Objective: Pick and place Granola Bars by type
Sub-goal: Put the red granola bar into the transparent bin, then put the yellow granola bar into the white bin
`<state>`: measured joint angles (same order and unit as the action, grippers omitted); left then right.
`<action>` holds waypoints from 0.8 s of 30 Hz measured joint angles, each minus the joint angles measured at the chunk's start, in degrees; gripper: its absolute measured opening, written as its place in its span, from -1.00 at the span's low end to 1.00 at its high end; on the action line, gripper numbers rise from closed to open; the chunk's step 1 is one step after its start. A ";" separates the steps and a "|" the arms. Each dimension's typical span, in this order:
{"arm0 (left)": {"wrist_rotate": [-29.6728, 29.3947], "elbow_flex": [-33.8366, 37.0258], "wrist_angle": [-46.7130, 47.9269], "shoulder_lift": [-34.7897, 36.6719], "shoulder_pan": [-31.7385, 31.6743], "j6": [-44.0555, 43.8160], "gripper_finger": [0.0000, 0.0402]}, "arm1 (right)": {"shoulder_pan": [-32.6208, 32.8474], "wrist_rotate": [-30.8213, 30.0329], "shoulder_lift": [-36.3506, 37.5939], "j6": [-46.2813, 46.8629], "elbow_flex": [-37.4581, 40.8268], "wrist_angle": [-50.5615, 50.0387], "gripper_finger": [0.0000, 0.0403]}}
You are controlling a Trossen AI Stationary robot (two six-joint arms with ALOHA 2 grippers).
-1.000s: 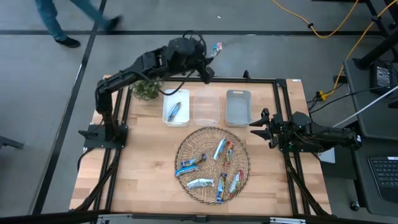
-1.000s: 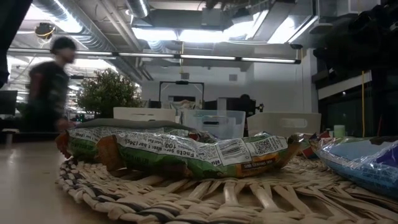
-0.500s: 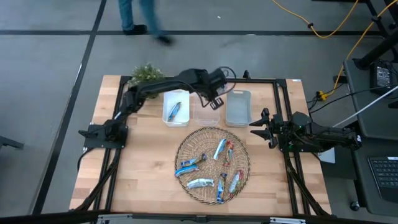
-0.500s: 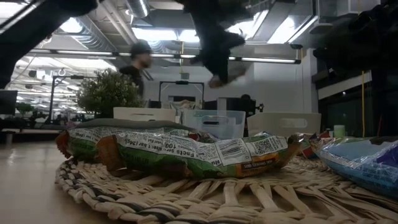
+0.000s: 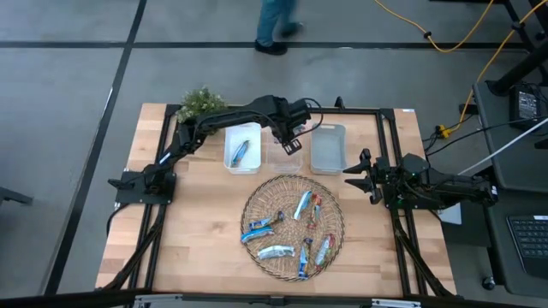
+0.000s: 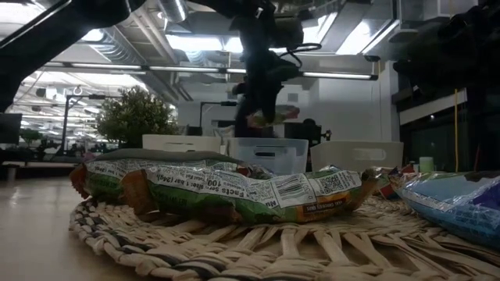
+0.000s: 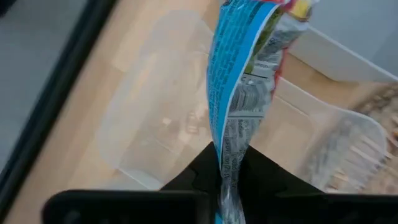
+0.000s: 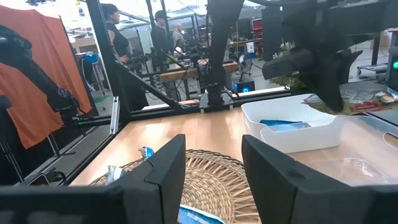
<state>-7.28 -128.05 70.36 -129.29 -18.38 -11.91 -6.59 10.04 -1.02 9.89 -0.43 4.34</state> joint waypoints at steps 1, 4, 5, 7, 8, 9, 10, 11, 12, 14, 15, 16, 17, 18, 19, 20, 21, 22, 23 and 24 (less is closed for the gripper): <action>1.26 0.00 0.16 0.00 -0.19 0.23 -0.71 | 0.00 0.00 0.00 -0.05 0.00 0.00 -0.21; 4.09 0.00 0.85 0.02 -0.21 0.22 -0.50 | 0.00 0.00 0.00 -0.07 0.00 0.00 -0.21; 4.36 0.00 1.28 0.02 -0.20 0.20 -0.42 | 0.00 0.00 0.00 -0.04 0.00 0.00 -0.21; 4.16 -0.24 2.62 0.02 -0.18 -0.01 -0.27 | 0.00 0.00 0.00 -0.11 0.00 0.00 -0.21; 4.01 -0.64 3.63 0.02 -0.16 -0.17 -0.20 | 0.00 0.02 0.00 -0.11 0.00 0.00 -0.21; 4.01 -1.17 4.48 0.02 -0.16 -0.20 -0.14 | 0.00 0.02 0.00 -0.11 0.00 0.00 -0.21; 4.00 -1.97 5.11 0.02 -0.20 -0.24 -0.08 | 0.01 0.02 0.00 -0.11 0.00 0.00 -0.21; 4.00 -2.86 5.60 0.02 -0.07 -0.26 -0.03 | 0.00 0.02 0.00 -0.11 0.00 0.00 -0.21; 3.95 -4.04 6.28 0.02 0.12 -0.34 0.01 | 0.00 0.02 0.00 -0.11 0.00 0.00 -0.21; 3.84 -7.02 7.77 0.09 0.77 -0.38 0.06 | 0.00 0.02 0.00 -0.11 0.00 0.00 -0.21; 3.95 -6.76 6.90 1.48 1.39 -0.50 0.08 | 0.02 0.04 0.00 -0.11 0.00 -0.02 -0.21; 5.22 -5.40 5.53 3.41 1.68 -1.11 0.09 | 0.02 0.04 0.02 -0.11 0.00 -0.02 -0.21; 5.88 -5.01 5.40 4.78 2.33 -2.01 0.09 | 0.00 0.06 0.02 -0.11 0.00 -0.08 -0.21; 5.93 -5.08 4.77 6.24 3.01 -3.09 0.09 | 0.00 0.04 0.02 -0.18 0.00 -0.09 -0.21; 6.05 -5.06 4.44 7.82 3.56 -3.82 0.08 | 0.00 0.07 0.02 -0.72 0.00 -0.15 -0.21; 5.71 -5.03 4.78 9.16 4.38 -4.23 0.08 | 0.00 0.06 0.02 -1.38 0.00 -0.19 -0.21; 4.95 -5.03 4.27 10.71 5.40 -4.34 0.07 | 0.00 0.06 0.02 -1.99 0.00 -0.17 -0.21; 4.46 -5.02 3.83 12.39 6.36 -4.33 0.06 | 0.00 0.11 0.02 -2.69 0.00 -0.17 -0.21; 3.92 -5.03 3.94 13.78 7.66 -4.10 0.05 | 0.00 0.11 0.00 -2.97 0.00 0.07 -0.21; 3.63 -5.03 3.64 15.32 9.25 -3.63 0.05 | 0.00 0.11 -0.07 -2.99 0.00 0.53 -0.21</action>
<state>-3.65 -133.08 74.01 -113.97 -9.14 -15.54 -6.59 10.15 -1.08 6.90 -0.43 4.87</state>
